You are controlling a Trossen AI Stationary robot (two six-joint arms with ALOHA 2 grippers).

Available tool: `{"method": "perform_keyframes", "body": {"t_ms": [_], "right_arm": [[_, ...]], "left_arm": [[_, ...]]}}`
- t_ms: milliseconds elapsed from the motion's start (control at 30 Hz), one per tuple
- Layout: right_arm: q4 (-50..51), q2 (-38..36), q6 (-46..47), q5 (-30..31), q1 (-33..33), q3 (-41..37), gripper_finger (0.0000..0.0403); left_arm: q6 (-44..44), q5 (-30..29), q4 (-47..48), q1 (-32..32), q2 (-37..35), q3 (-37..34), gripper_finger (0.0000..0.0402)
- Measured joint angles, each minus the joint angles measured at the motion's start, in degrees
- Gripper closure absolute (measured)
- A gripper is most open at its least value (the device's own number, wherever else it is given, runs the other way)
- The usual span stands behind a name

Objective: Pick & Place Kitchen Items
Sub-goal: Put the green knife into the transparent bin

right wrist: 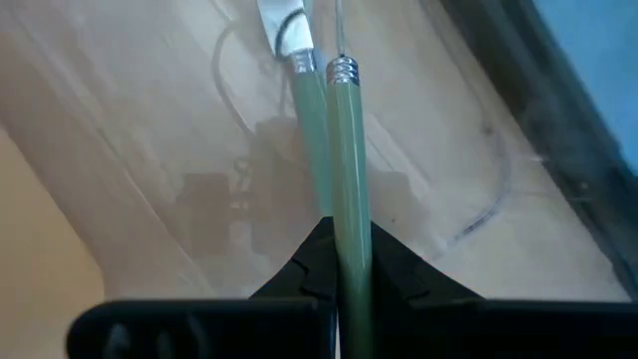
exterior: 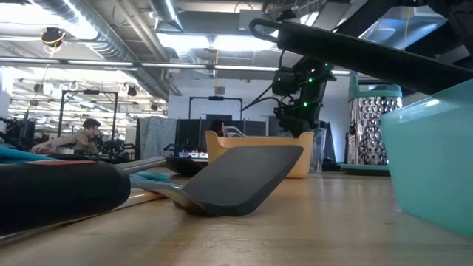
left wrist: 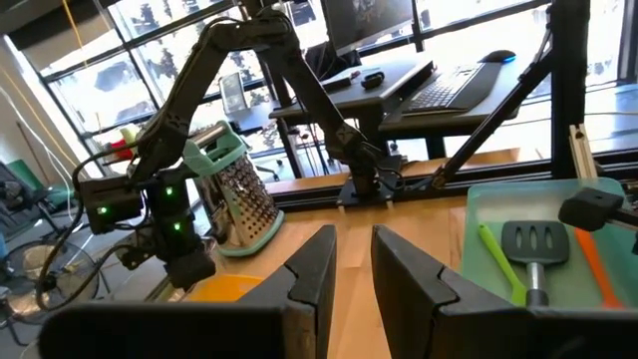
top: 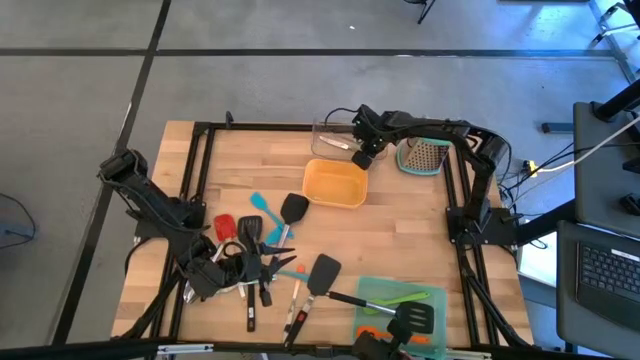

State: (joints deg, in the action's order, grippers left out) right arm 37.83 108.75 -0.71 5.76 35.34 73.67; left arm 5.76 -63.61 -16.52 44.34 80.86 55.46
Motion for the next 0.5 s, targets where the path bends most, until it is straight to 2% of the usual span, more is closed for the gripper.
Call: {"method": "perform_keyframes", "body": {"t_ms": [400,500], "right_arm": [[0.7,0.1,0.0,-0.5,0.2,0.0,0.0381],[0.8,0.1,0.0,-0.4,0.2,0.0,0.0365]], "left_arm": [[0.0,0.0,0.0,0.0,0.0,0.0,0.0341],[0.0,0.0,0.0,0.0,0.0,0.0,0.0341]]}}
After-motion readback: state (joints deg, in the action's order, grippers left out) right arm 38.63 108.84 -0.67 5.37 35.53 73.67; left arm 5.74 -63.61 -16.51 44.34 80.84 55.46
